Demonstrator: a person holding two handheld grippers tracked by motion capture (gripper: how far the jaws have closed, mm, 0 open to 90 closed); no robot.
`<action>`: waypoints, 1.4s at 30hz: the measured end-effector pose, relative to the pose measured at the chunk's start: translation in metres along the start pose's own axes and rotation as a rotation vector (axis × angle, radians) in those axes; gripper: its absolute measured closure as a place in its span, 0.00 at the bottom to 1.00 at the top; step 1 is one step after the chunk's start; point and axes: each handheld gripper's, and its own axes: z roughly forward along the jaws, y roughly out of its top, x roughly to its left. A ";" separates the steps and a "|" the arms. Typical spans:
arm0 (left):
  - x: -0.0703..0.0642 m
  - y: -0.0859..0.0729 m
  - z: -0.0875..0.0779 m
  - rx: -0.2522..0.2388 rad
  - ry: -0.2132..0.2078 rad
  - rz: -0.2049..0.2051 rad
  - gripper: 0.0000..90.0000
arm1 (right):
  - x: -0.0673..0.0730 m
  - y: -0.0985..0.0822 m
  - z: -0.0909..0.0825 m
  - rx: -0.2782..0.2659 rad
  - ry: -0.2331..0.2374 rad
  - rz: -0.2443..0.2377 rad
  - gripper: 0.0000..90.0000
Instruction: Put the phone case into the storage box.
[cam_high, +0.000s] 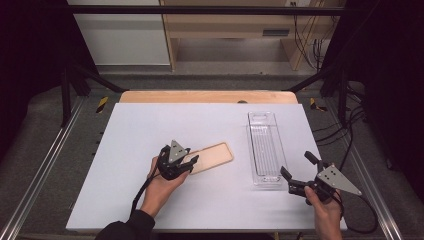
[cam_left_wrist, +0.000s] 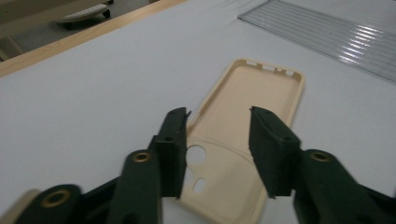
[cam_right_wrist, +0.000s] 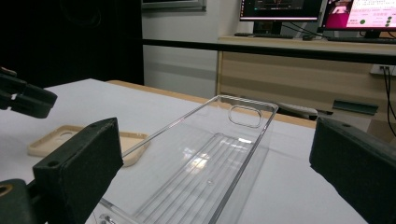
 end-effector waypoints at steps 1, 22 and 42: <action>-0.003 -0.001 0.006 0.032 -0.012 -0.008 0.83 | 0.000 0.000 0.000 0.005 0.002 -0.003 0.03; -0.011 -0.015 0.016 0.283 -0.051 -0.033 1.00 | 0.002 -0.001 0.001 0.016 0.012 -0.003 0.03; -0.017 -0.042 -0.028 0.292 -0.144 -0.040 1.00 | 0.006 -0.001 0.001 0.022 0.011 -0.028 0.03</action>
